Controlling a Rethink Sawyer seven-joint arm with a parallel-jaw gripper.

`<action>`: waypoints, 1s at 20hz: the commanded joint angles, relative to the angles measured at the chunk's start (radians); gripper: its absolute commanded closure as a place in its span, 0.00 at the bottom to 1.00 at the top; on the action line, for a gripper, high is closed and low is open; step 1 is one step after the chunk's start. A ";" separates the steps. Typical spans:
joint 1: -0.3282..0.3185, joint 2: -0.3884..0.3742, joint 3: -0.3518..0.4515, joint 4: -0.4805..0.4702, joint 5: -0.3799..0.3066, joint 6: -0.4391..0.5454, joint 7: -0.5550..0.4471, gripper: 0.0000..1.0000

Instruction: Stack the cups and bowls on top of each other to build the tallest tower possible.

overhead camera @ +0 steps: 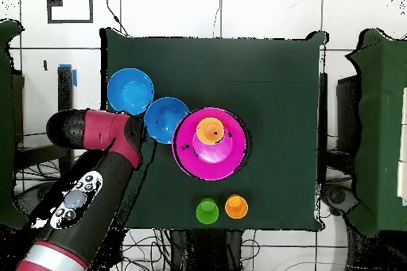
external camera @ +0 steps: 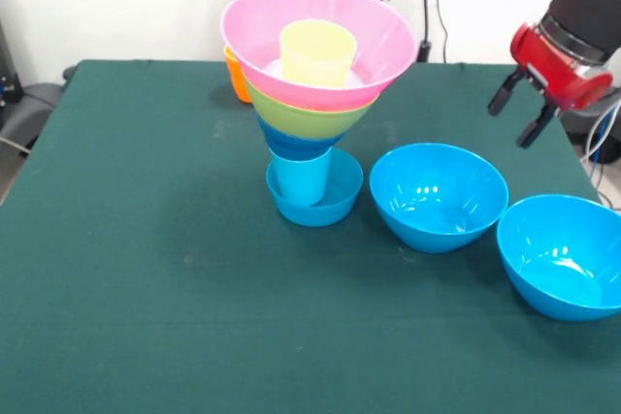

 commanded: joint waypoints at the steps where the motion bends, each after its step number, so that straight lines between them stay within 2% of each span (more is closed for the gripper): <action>1: 0.023 0.112 0.019 0.061 0.056 -0.074 0.369 0.00; 8: 0.027 0.118 0.010 0.064 0.079 -0.075 0.405 0.00; 15: 0.017 0.102 0.037 0.062 0.085 -0.065 0.409 0.00; 20: 0.013 0.130 0.043 0.041 0.092 -0.086 0.421 0.00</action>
